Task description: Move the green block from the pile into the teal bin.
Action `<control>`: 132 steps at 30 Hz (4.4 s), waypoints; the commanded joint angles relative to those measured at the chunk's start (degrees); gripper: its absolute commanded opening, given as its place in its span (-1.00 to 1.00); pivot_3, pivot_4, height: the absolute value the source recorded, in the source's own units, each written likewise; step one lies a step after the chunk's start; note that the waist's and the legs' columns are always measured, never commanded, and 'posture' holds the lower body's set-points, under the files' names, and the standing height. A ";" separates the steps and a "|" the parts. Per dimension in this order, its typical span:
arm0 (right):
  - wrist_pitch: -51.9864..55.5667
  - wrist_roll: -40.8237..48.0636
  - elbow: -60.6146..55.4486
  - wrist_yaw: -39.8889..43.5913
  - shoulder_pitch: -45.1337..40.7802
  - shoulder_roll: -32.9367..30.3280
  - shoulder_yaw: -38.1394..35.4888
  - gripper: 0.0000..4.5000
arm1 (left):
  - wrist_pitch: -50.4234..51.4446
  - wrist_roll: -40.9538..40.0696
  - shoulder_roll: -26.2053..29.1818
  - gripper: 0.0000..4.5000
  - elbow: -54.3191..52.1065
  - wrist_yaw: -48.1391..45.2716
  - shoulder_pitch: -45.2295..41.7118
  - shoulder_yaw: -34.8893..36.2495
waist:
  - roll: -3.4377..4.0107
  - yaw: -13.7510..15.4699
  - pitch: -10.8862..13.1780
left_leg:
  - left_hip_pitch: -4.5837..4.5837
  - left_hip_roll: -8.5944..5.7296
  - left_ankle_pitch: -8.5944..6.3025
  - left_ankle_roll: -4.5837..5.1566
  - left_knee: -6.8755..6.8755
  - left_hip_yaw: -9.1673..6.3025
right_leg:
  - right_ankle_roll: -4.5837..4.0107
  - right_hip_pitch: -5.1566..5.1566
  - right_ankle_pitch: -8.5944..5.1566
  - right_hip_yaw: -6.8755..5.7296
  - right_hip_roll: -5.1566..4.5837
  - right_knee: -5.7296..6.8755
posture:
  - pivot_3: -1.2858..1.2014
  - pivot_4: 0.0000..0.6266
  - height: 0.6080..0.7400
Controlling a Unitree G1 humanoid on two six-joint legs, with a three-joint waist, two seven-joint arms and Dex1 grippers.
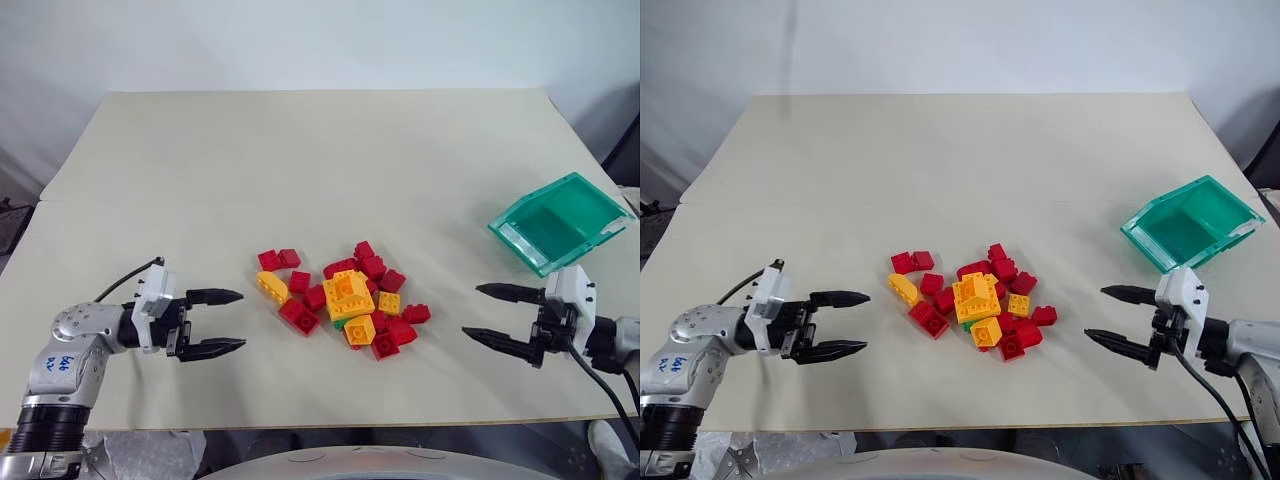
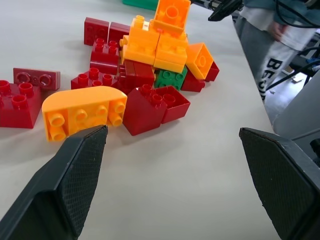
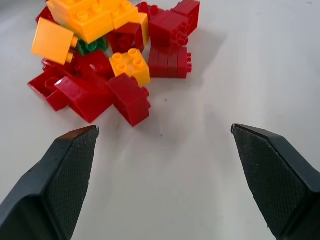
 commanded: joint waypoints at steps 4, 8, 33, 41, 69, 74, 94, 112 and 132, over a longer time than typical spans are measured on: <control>4.89 2.71 -7.90 -5.01 2.16 0.40 -3.46 0.97 | 0.93 0.07 0.15 1.00 -1.29 1.34 -1.76 0.04 | 0.00 0.50 0.00 | 0.00 -0.01 0.00 0.00 0.01 0.02 | 0.00 -0.01 0.00 0.02 0.01 0.01 | 0.03 -0.52 1.00; 11.56 4.51 -13.59 -9.32 3.22 -0.69 -4.27 0.97 | 4.36 -1.09 0.13 1.00 -2.30 2.32 -2.93 -0.14 | -0.01 0.89 -0.01 | 0.00 0.00 0.00 0.00 0.04 0.02 | 0.01 -0.01 0.00 0.03 0.02 0.04 | 0.03 -0.52 1.00; 36.17 16.58 -29.75 -35.39 -16.57 11.57 27.78 -0.99 | -3.28 -3.29 -3.25 1.00 2.81 -11.03 -5.47 -1.86 | -0.32 0.71 -0.14 | -0.06 -0.03 -0.01 0.03 0.13 0.01 | 0.01 -0.07 0.01 0.06 0.06 0.05 | 0.03 -0.52 1.00; 26.45 2.02 -13.33 -35.94 -24.46 18.53 30.45 -0.99 | -4.94 -3.02 -4.42 1.00 2.59 -8.53 -5.46 -1.91 | -0.36 0.54 -0.17 | -0.09 -0.06 0.00 0.05 0.14 0.09 | 0.01 -0.11 0.01 0.07 0.08 0.07 | 0.03 -0.52 1.00; 41.82 18.23 -29.28 -19.73 -12.31 -11.09 -1.51 0.41 | -9.45 -0.81 -8.73 1.00 9.78 -9.21 -10.10 -3.60 | -0.41 0.97 -0.12 | -0.10 -0.07 -0.03 0.21 0.14 0.14 | 0.11 -0.09 0.08 0.15 -0.01 -0.02 | 0.03 -0.52 1.00; 47.59 24.13 -34.16 -22.18 -15.35 -13.99 -0.05 0.99 | -10.22 -0.89 -8.39 1.00 10.86 -9.15 -10.32 -3.05 | -0.45 0.90 -0.09 | -0.10 -0.03 -0.04 0.20 0.14 0.14 | 0.11 -0.10 0.08 0.13 0.01 -0.03 | 0.03 -0.52 1.00; 53.99 3.47 -22.87 -28.26 -45.87 3.59 47.47 0.99 | -8.13 -2.24 -8.01 1.00 1.52 -4.27 -3.14 -0.67 | -0.47 -0.51 -0.10 | -0.21 -0.08 -0.05 0.15 0.16 0.11 | 0.09 -0.19 0.09 0.09 -0.03 -0.05 | 0.03 -0.52 1.00; 57.77 -2.85 -15.94 -26.43 -52.12 14.64 48.91 0.15 | -7.46 -2.60 -9.29 1.00 -2.22 -1.37 -1.91 -1.32 | -0.54 -0.85 -0.15 | -0.17 0.01 -0.03 0.08 0.38 0.11 | 0.05 -0.23 0.07 0.11 -0.02 0.21 | 0.03 -0.52 1.00; 40.87 -12.43 -7.87 -30.93 -29.51 -11.37 6.18 -0.07 | -14.75 12.28 -26.66 1.00 12.75 12.91 -28.63 -14.58 | -0.59 0.91 -0.12 | -0.31 -0.29 -0.02 0.27 0.42 0.35 | 0.33 -0.13 0.23 0.19 -0.02 -0.07 | 0.03 -0.52 1.00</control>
